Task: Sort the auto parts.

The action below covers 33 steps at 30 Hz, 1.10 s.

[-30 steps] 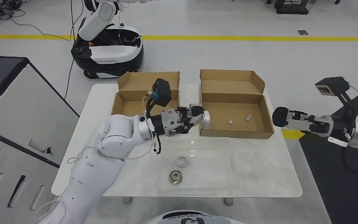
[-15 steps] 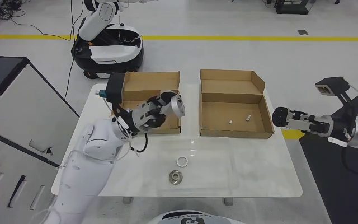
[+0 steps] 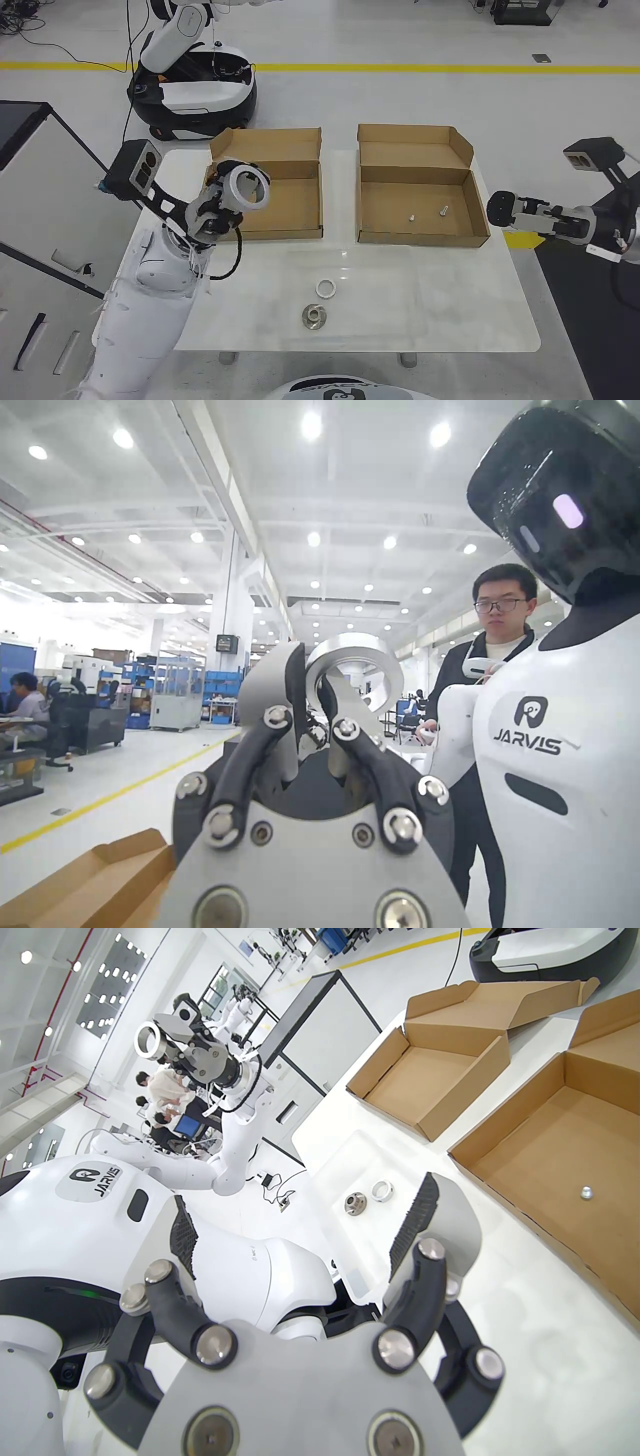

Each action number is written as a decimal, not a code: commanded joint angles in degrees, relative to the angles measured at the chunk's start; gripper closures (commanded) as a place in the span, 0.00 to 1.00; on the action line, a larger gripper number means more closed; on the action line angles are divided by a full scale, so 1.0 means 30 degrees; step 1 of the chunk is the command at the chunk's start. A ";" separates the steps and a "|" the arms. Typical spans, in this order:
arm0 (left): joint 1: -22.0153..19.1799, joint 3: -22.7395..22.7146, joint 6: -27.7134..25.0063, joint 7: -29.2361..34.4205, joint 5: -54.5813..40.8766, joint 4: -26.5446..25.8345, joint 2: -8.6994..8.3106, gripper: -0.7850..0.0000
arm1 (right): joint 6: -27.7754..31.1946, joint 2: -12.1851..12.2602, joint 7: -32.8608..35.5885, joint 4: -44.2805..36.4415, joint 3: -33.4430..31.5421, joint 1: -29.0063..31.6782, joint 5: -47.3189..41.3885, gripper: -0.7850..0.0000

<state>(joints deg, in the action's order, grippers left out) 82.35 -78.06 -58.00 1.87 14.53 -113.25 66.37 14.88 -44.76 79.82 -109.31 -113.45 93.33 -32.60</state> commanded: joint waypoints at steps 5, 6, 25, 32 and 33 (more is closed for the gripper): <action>0.0418 -0.0517 -0.0002 -0.1125 0.1309 -0.0317 -0.0092 1.00 | 0.0000 0.0000 0.0000 0.0000 -0.0001 0.0001 -0.0003 0.00; 0.0418 -0.0517 -0.0002 -0.1125 0.1309 -0.0317 -0.0092 1.00 | 0.0000 0.0000 0.0000 0.0000 -0.0001 0.0001 -0.0003 0.00; 0.0882 0.0259 -0.0002 -0.1882 -0.1911 -0.1893 -0.0121 1.00 | 0.0000 0.0000 0.0000 0.0000 -0.0001 0.0001 -0.0003 0.00; 0.1216 -0.0092 -0.0002 -0.0742 -0.4519 -0.2561 -0.0393 1.00 | 0.0000 0.0000 0.0000 0.0000 -0.0001 0.0001 -0.0003 0.00; 0.1285 -0.0259 -0.0002 -0.0449 -0.4653 -0.2515 -0.0433 1.00 | 0.0000 0.0000 0.0000 0.0000 -0.0001 0.0001 -0.0003 0.00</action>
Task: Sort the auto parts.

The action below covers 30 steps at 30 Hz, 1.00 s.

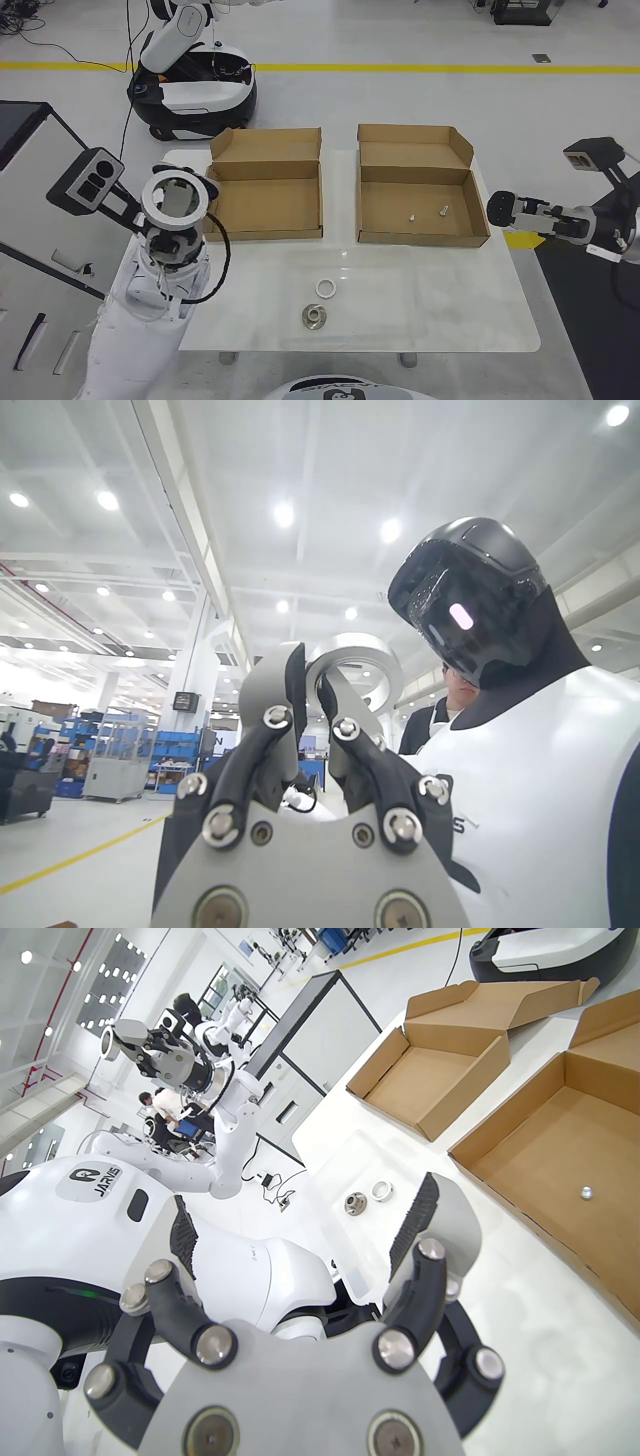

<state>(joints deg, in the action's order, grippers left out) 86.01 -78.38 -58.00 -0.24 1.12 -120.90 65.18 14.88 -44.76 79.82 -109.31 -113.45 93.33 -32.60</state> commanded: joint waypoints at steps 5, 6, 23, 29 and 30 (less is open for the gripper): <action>0.0488 -0.0980 0.0000 0.1691 -0.0141 0.0105 -0.0202 1.00 | 0.0000 0.0000 0.0000 0.0000 -0.0001 0.0001 -0.0003 0.00; 0.0592 -0.1138 0.0000 0.1978 0.0043 0.0154 -0.0230 1.00 | 0.0000 0.0000 0.0000 0.0000 -0.0001 0.0001 -0.0003 0.00; 0.1443 -0.2232 0.0000 0.1798 0.1513 0.0071 -0.0437 1.00 | 0.0000 0.0000 0.0000 0.0000 -0.0001 0.0001 -0.0003 0.00; 0.1252 -0.1548 0.0000 0.1943 -0.0961 -0.0263 -0.0489 1.00 | 0.0000 0.0000 0.0000 0.0000 -0.0001 0.0001 -0.0003 0.00; 0.1230 -0.1499 0.0000 0.2024 -0.1320 -0.0312 -0.0493 1.00 | 0.0000 0.0000 0.0000 0.0000 -0.0001 0.0001 -0.0003 0.00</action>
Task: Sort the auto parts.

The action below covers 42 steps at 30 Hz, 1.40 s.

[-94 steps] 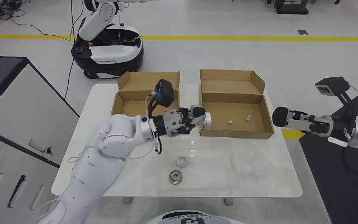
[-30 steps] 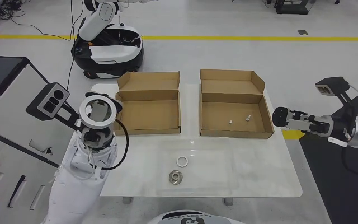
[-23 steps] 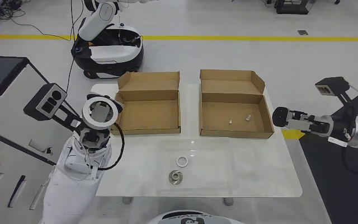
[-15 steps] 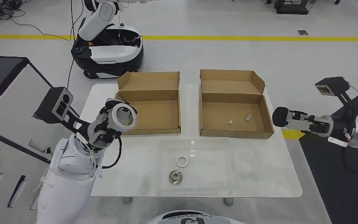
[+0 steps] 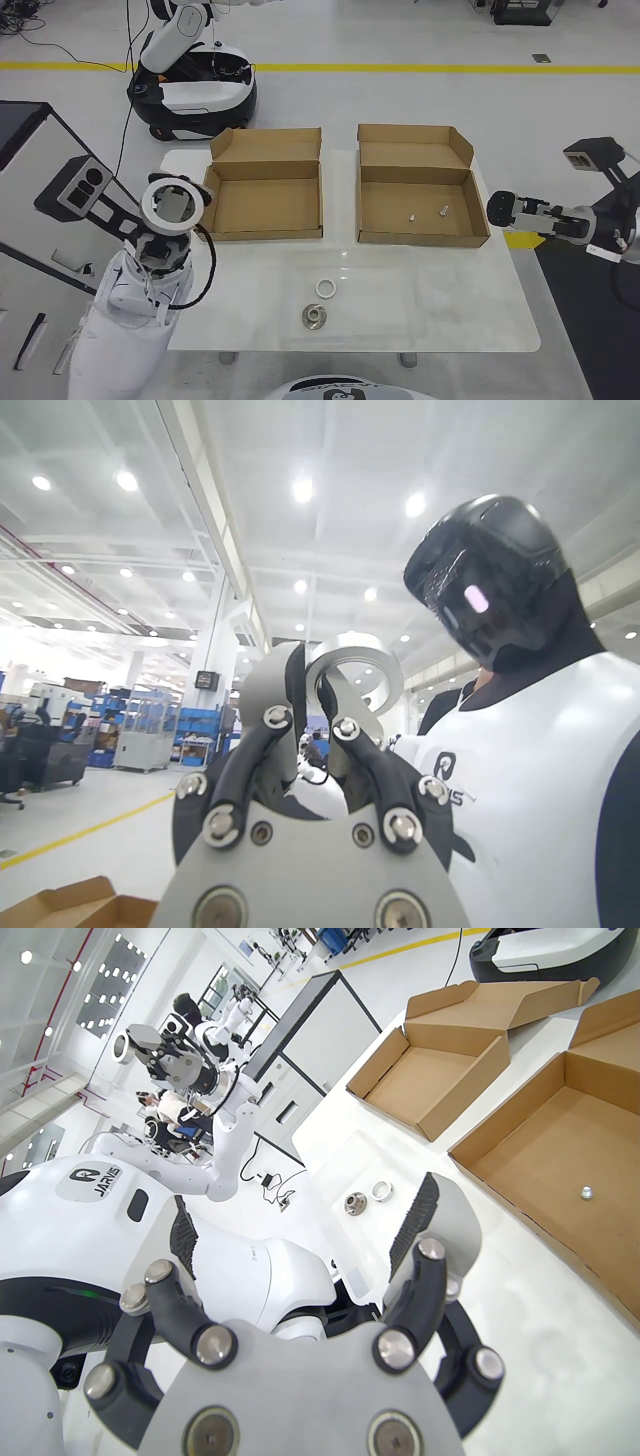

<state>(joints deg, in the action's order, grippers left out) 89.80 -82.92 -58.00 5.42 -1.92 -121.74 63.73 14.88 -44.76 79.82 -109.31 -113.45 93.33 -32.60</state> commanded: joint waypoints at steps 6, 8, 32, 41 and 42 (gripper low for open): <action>-0.0221 -0.0098 0.0000 0.1116 -0.1499 0.0073 0.0001 1.00 | 0.0000 0.0000 0.0000 0.0000 -0.0001 0.0001 -0.0003 0.00; -0.0287 -0.0346 0.0000 0.1925 -0.1072 0.0350 -0.0024 1.00 | 0.0000 0.0000 0.0000 0.0000 -0.0001 0.0001 -0.0003 0.00; -0.0408 -0.0634 0.0000 0.2831 -0.1040 0.0732 0.0000 1.00 | 0.0000 0.0000 0.0000 0.0000 -0.0001 0.0001 -0.0003 0.00; -0.1316 -0.0663 0.4132 0.4983 0.0272 0.0748 -0.0113 1.00 | 0.0000 0.0000 0.0000 0.0000 -0.0001 0.0001 -0.0003 0.00; -0.1262 -0.0577 0.4429 0.5328 0.0323 0.0849 -0.0134 1.00 | 0.0000 0.0000 0.0000 0.0000 -0.0001 0.0001 -0.0003 0.00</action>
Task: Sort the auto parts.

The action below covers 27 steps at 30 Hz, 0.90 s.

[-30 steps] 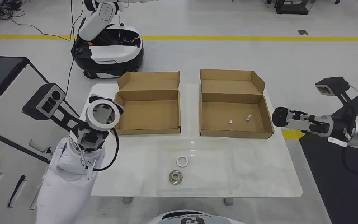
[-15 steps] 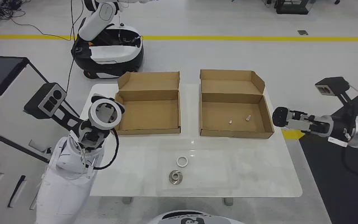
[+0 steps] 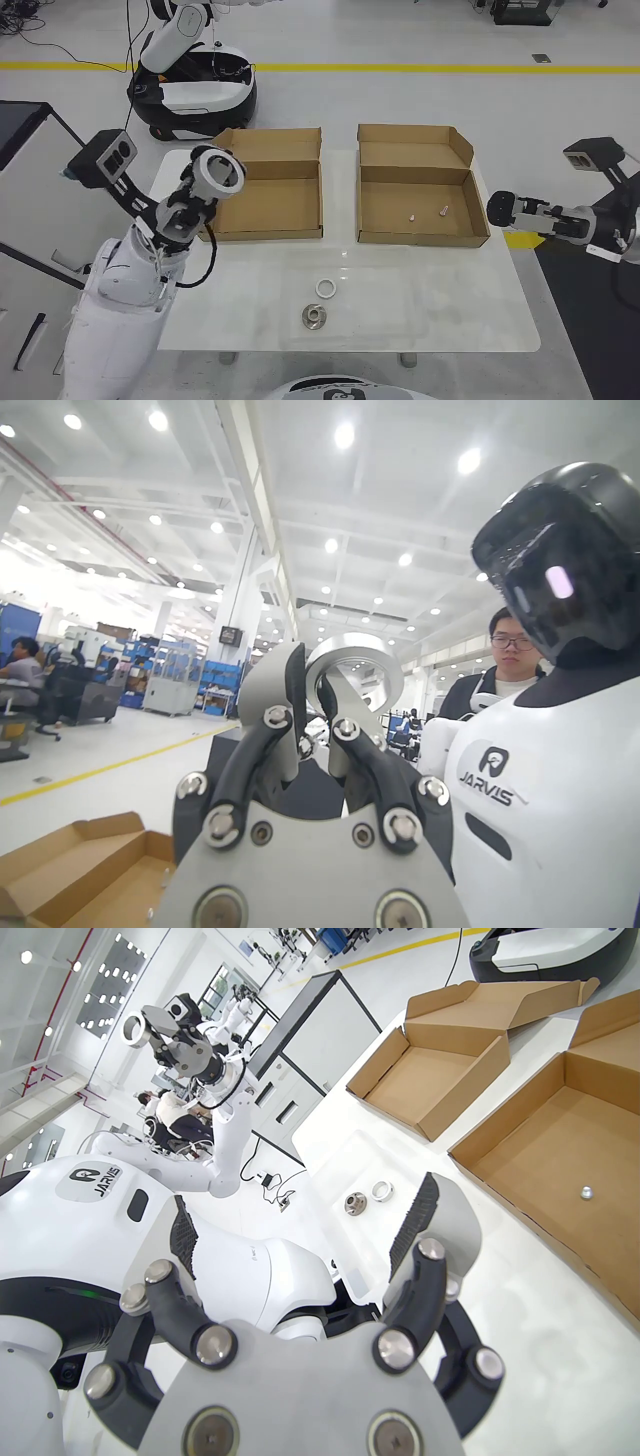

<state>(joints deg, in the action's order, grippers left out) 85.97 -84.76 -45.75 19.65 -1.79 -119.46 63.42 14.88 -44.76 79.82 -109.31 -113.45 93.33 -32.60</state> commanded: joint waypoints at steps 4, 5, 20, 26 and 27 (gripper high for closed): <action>0.0533 0.0185 0.1505 0.1154 0.0723 0.0073 -0.0071 1.00 | 0.0000 0.0000 0.0000 0.0000 -0.0001 0.0001 -0.0003 0.00; 0.0548 0.0199 0.1706 0.1214 0.0979 -0.0063 -0.0073 1.00 | 0.0000 0.0000 0.0000 0.0000 -0.0001 0.0001 -0.0003 0.00; -0.6497 0.2632 0.9313 0.7385 0.3013 0.1176 -0.0128 1.00 | 0.0000 0.0000 0.0000 0.0000 -0.0001 0.0001 -0.0003 0.00; -0.7873 0.3993 1.1273 1.0246 0.5890 0.1742 -0.0221 1.00 | 0.0000 0.0000 0.0000 0.0000 -0.0001 0.0001 -0.0003 0.00; -0.7978 0.4204 1.1151 1.0661 0.6879 0.1660 -0.0262 1.00 | 0.0000 0.0000 0.0000 0.0000 -0.0001 0.0001 -0.0003 0.00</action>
<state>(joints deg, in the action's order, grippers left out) 62.23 -72.86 -12.15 50.35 15.72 -114.37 62.74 14.88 -44.76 79.82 -109.31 -113.45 93.33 -32.60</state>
